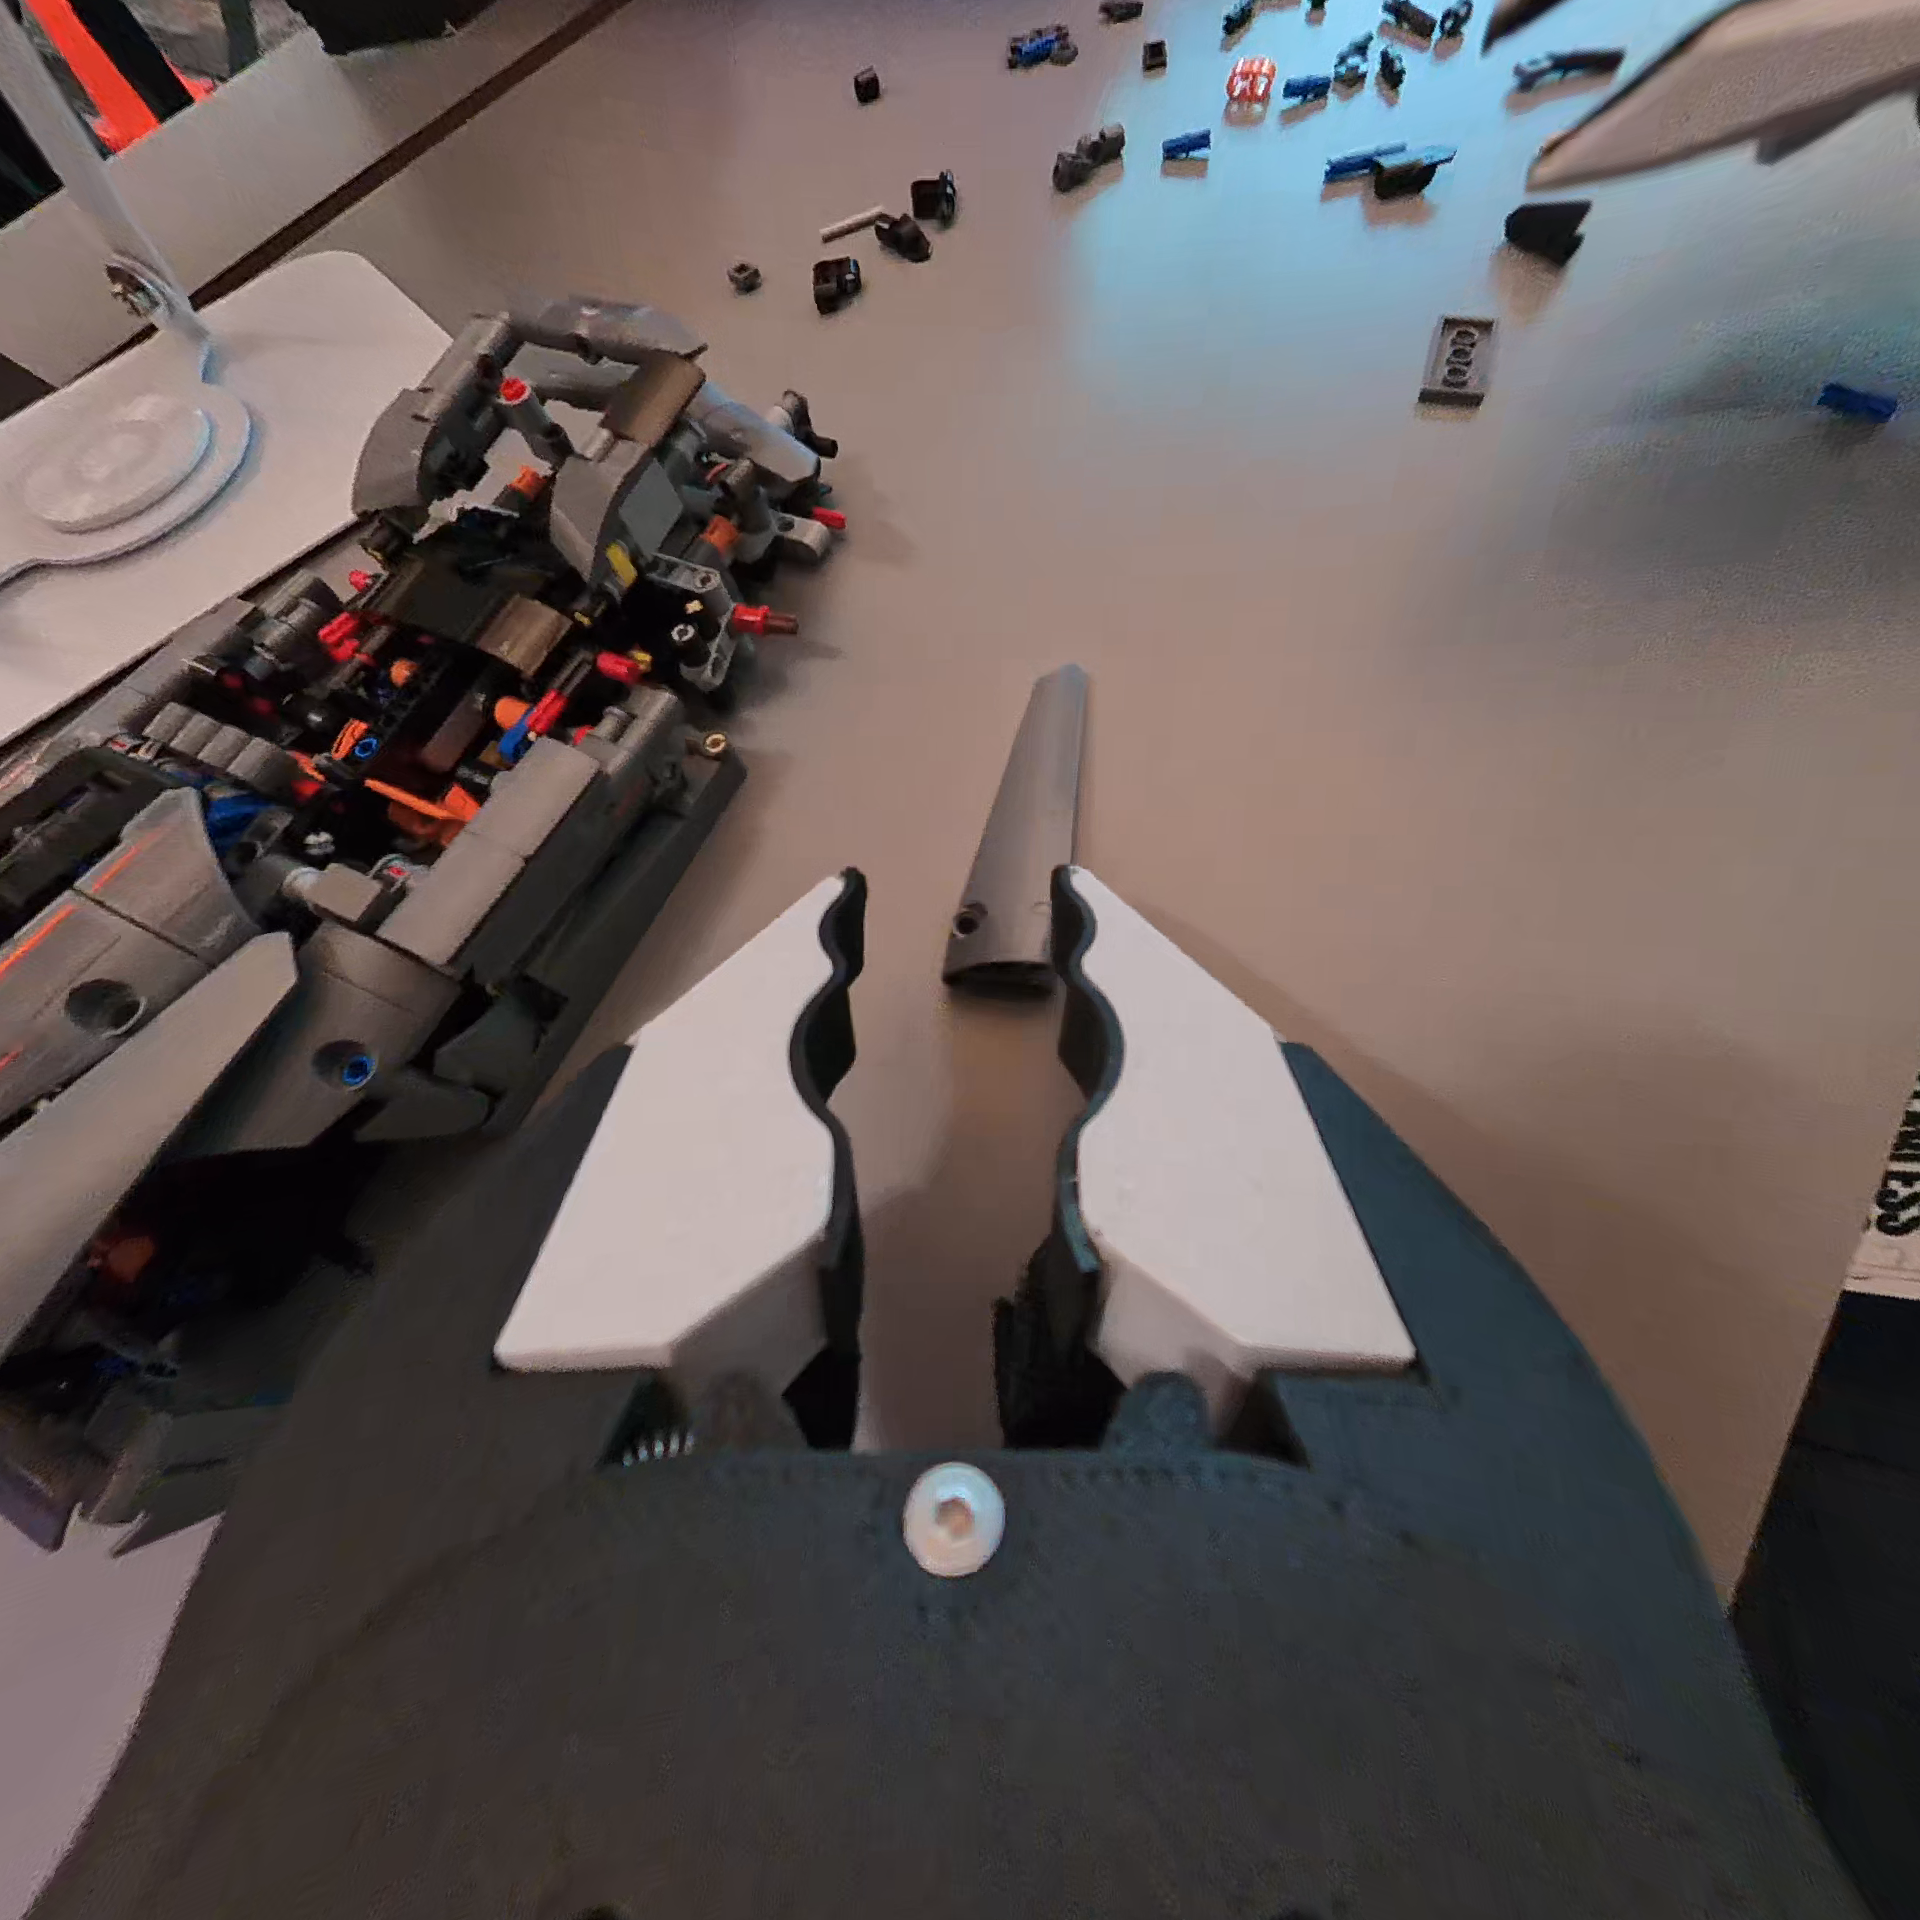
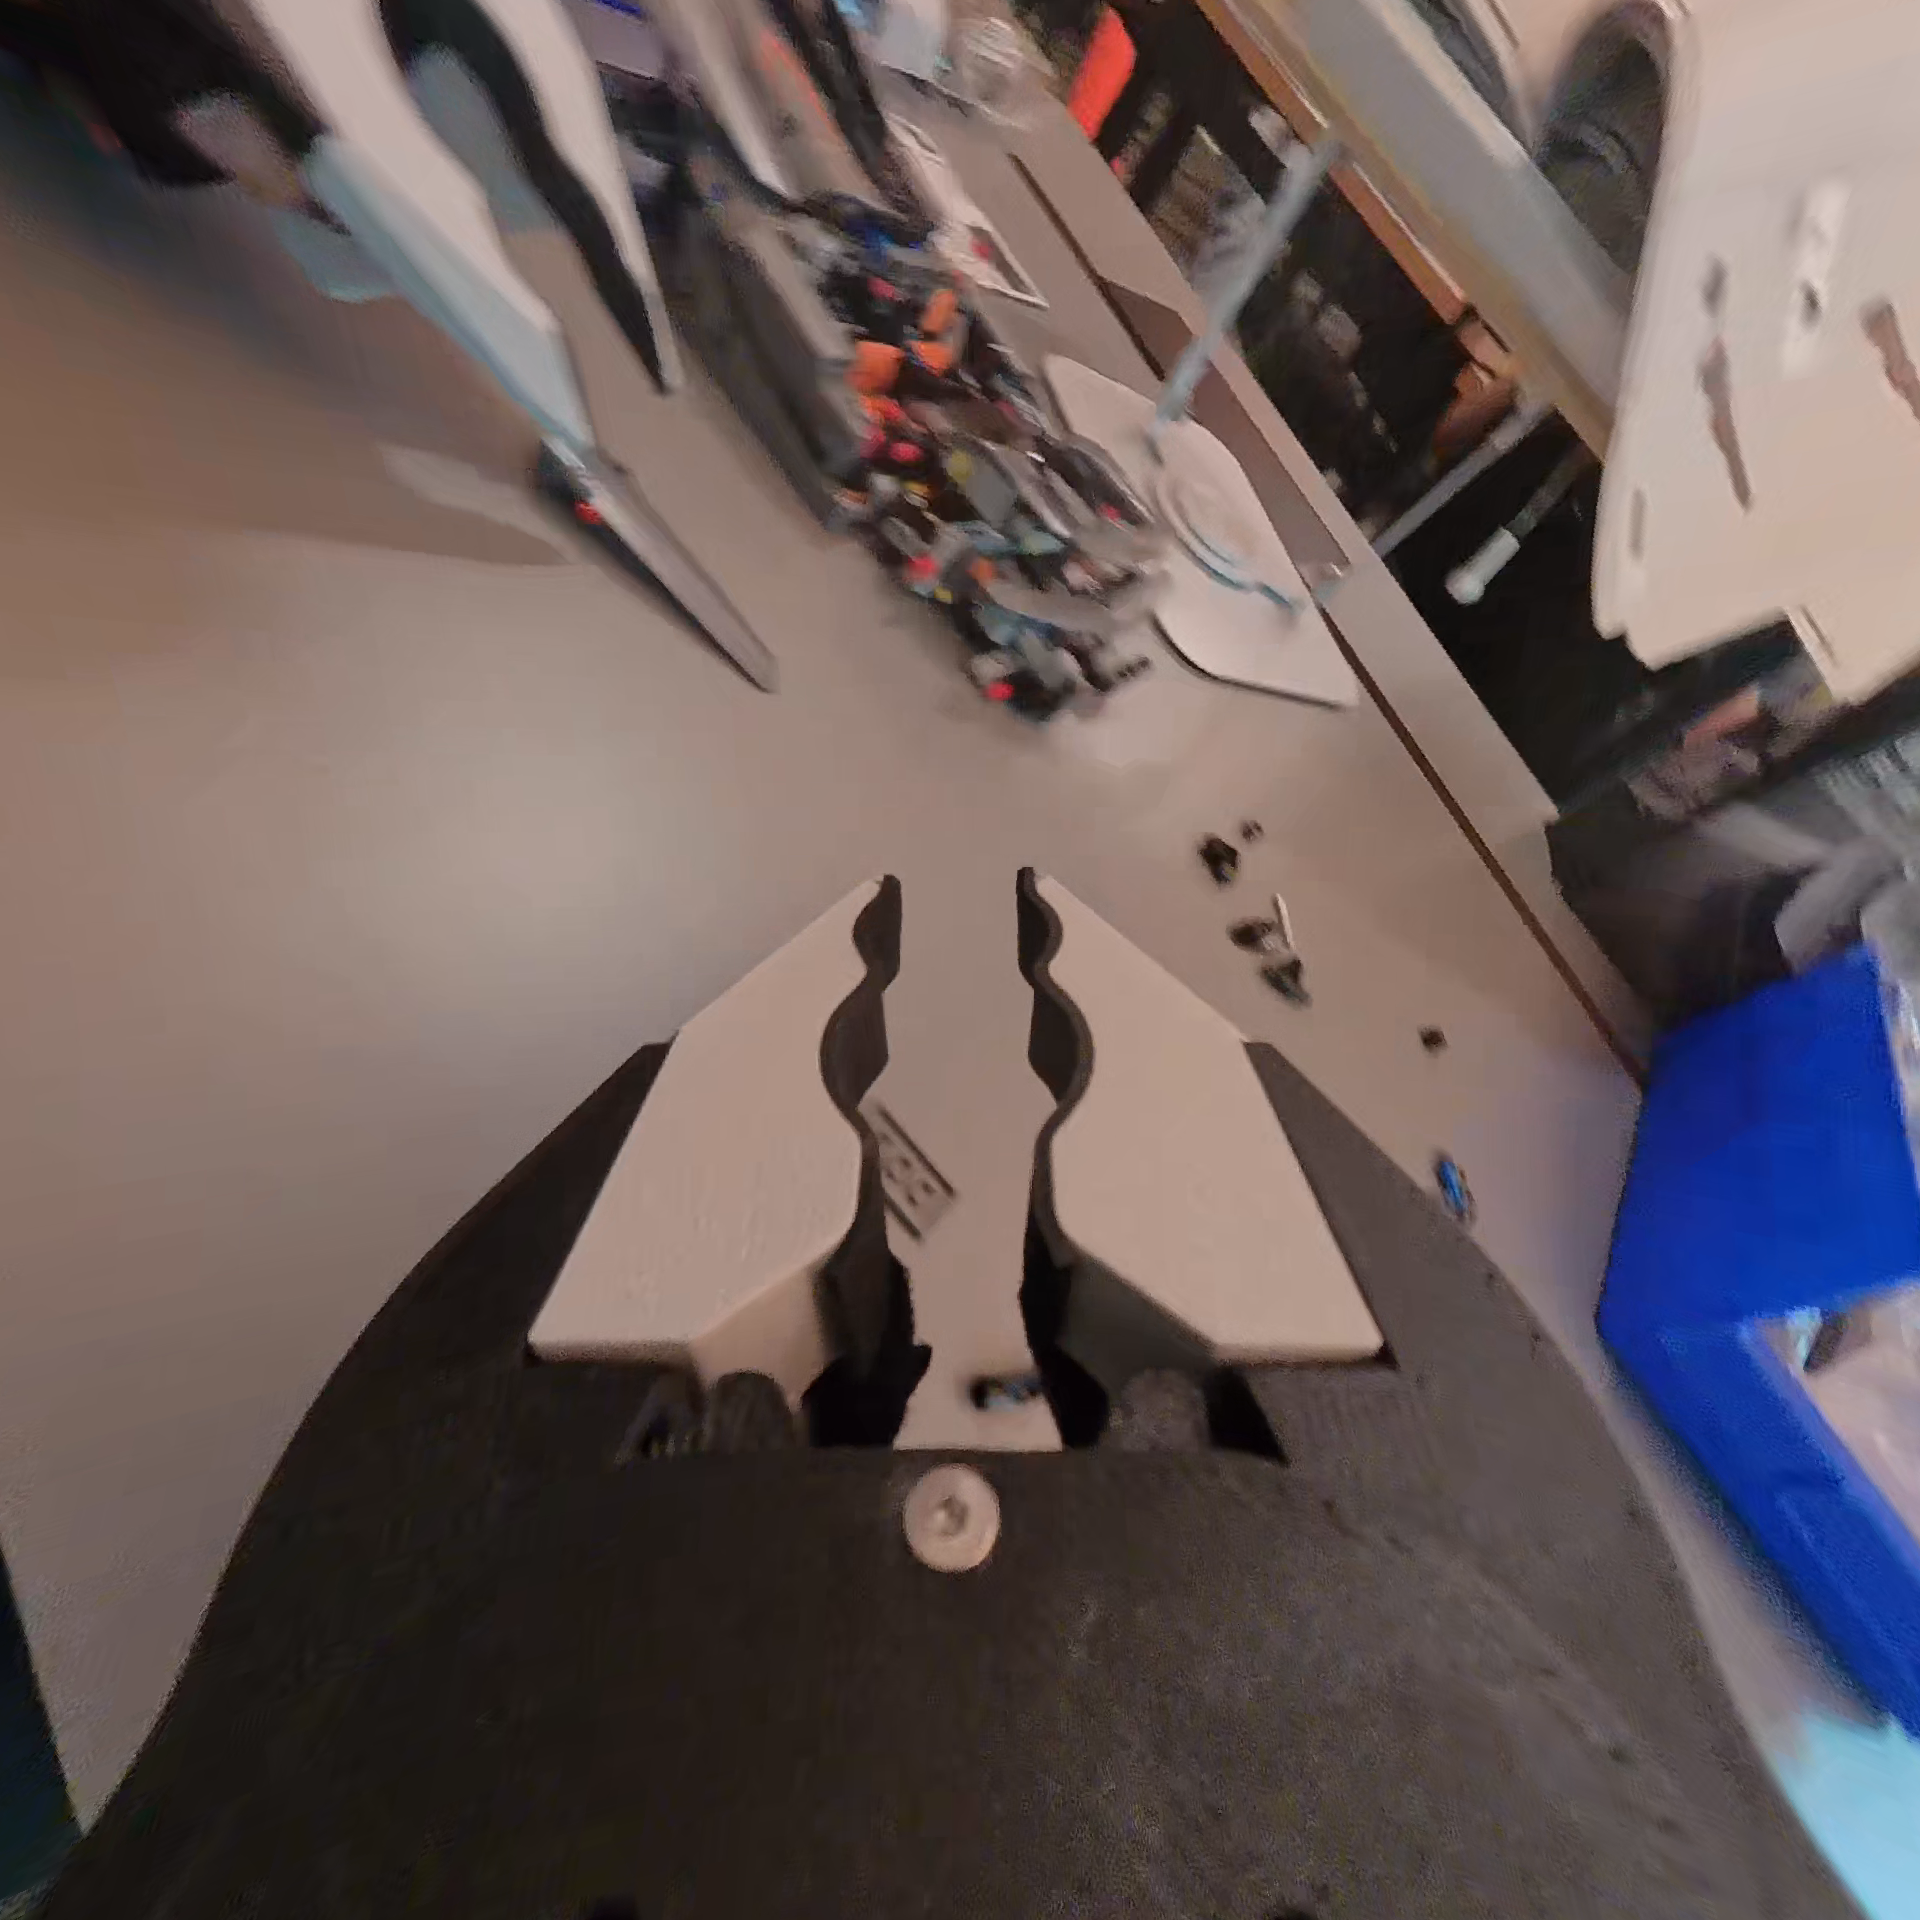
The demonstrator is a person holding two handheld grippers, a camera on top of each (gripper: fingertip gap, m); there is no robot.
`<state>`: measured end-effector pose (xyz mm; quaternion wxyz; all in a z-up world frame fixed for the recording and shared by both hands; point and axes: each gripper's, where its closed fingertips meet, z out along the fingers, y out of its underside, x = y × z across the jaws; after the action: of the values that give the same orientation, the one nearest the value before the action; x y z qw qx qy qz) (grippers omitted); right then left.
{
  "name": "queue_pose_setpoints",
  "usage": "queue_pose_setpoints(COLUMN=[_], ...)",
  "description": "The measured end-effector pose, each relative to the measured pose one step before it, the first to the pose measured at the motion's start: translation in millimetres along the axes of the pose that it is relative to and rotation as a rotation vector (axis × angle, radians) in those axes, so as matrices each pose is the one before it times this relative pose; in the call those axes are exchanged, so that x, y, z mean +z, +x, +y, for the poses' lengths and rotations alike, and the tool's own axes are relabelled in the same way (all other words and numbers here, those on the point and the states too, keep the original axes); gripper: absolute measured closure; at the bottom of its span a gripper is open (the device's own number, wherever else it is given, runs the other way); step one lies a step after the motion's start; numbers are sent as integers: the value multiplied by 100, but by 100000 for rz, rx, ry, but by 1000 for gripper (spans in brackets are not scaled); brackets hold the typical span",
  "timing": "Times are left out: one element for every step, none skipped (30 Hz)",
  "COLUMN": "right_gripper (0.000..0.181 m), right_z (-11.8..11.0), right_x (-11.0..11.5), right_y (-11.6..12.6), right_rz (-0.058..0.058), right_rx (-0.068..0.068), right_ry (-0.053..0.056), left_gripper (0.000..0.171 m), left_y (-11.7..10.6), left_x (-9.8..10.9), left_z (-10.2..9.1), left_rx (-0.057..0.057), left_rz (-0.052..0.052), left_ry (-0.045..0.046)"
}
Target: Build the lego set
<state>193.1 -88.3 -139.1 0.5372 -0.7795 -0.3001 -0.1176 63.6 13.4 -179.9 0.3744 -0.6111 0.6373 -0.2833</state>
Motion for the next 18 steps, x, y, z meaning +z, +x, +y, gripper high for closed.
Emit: queue_pose_setpoints(right_gripper=[160,159,155,153,153,153,153,153,152,151,151,152,151,150,149,149,150,150], right_z=[565,410,352,352,316,299,177,-88,-142,-35,-52,-60,74,178,97,-46,-86,19], right_x=[-417,-232,-30,138,296,360,363,412,483,460,357,228,71,-117,-267,-426,-543,-578], right_y=[1277,1272,1295,1294,1191,1163,1227,971,589,793,1124,1067,1032,1181,1104,1002,928,878], right_rz=[1684,871,536,341,-113,7,811,-473,-2543,-848,1968,1808,1404,2004,1365,1076,1132,1484], right_rx=[4299,4492,4221,3656,3036,2247,1638,1667,2018,1779,1148,967,1299,1688,2082,2808,3242,2841], right_ry=[-986,-489,-778,-1532,-1822,-2073,-1633,-264,-436,-1569,-1214,-794,-1311,-1218,9,1376,1721,1095], left_gripper=[137,137,139,139,138,138,137,138,138,138,138,138,138,138,138,139,139,141], left_y=[-223,-297,-367,-208,-122,-150,-113,-92,-93,-25,-13,-37,28,34,43,18,-27,-25], left_x=[-146,-163,-142,-90,-6,41,43,15,8,21,24,23,18,17,-1,-16,-23,-16], left_z=[-64,-108,-167,-143,-53,20,22,32,5,15,20,7,25,36,-12,-42,-52,-62], left_rx=[-285,-53,-138,-35,-7,11,271,296,354,482,520,494,622,577,609,591,368,-5], left_rz=[-696,-1357,-1933,-1062,-700,-980,-1022,-986,-1086,-639,-544,-719,-341,-184,-187,-329,-375,-27], left_ry=[968,1197,1488,1181,382,-199,-232,-207,-51,-146,-220,-96,-184,-254,62,233,405,428])
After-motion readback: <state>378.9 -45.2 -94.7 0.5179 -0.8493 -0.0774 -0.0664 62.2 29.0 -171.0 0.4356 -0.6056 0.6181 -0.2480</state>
